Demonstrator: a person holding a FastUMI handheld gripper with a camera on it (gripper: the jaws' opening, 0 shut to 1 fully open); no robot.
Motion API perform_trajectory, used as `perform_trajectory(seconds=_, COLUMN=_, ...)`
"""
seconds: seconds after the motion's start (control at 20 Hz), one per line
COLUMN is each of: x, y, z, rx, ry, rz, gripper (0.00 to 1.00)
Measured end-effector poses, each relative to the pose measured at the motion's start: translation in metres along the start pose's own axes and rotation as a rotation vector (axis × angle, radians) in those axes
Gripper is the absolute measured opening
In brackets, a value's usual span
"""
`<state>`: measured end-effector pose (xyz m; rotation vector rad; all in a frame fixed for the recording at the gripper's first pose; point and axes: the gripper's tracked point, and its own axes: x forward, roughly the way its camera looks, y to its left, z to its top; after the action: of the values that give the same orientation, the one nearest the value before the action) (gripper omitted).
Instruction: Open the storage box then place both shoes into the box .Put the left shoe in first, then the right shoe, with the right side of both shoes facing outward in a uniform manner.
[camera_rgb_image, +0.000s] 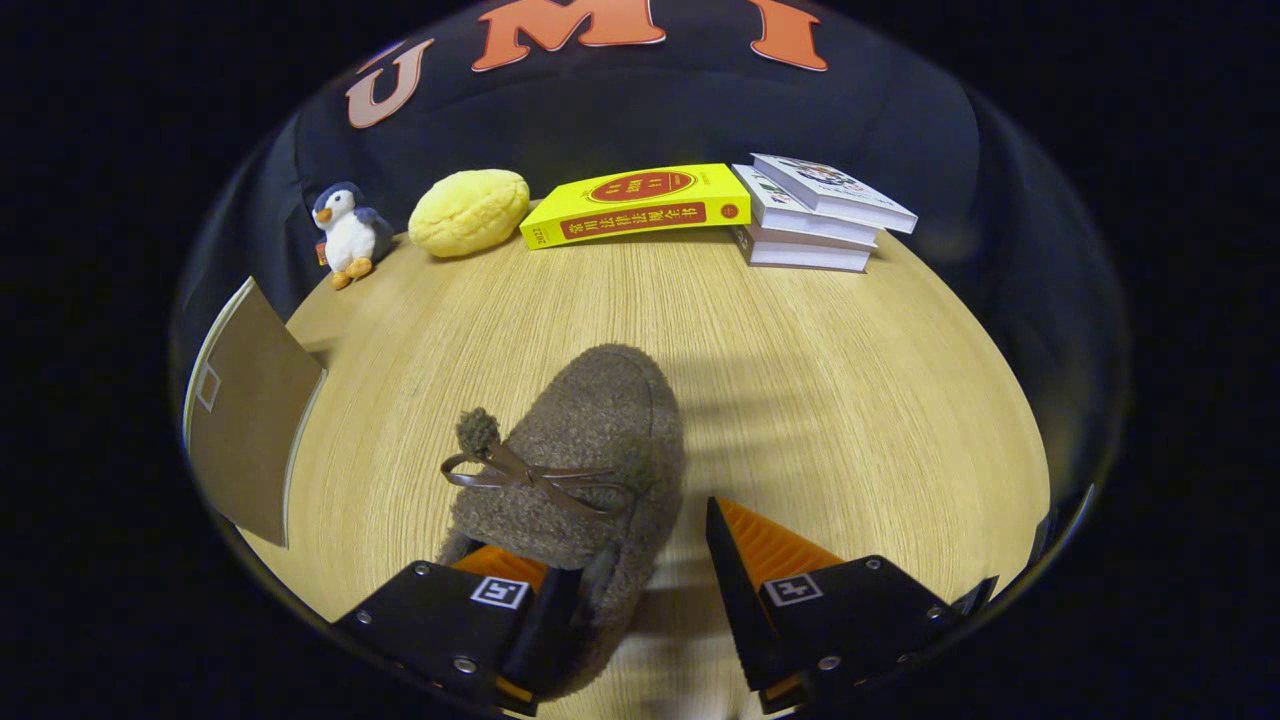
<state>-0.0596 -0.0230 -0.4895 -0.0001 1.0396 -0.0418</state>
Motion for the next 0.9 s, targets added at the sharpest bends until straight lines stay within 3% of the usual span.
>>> perform_trajectory(seconds=0.1, x=0.000, y=0.004, z=0.002, rx=-0.010, ry=-0.017, rz=0.020, gripper=0.49)
perform_trajectory(seconds=0.35, x=0.000, y=-0.005, z=0.001, rx=0.095, ry=0.050, rz=0.012, gripper=0.35)
perform_trajectory(seconds=0.4, x=-0.002, y=-0.010, z=0.004, rx=0.073, ry=0.029, rz=-0.008, gripper=0.19)
perform_trajectory(seconds=0.5, x=-0.004, y=-0.013, z=0.001, rx=0.046, ry=0.025, rz=-0.043, gripper=0.05)
perform_trajectory(seconds=0.7, x=-0.021, y=0.011, z=0.005, rx=0.169, ry=0.051, rz=-0.018, gripper=0.04)
perform_trajectory(seconds=0.9, x=-0.049, y=0.035, z=0.035, rx=0.181, ry=0.009, rz=-0.025, gripper=0.04)
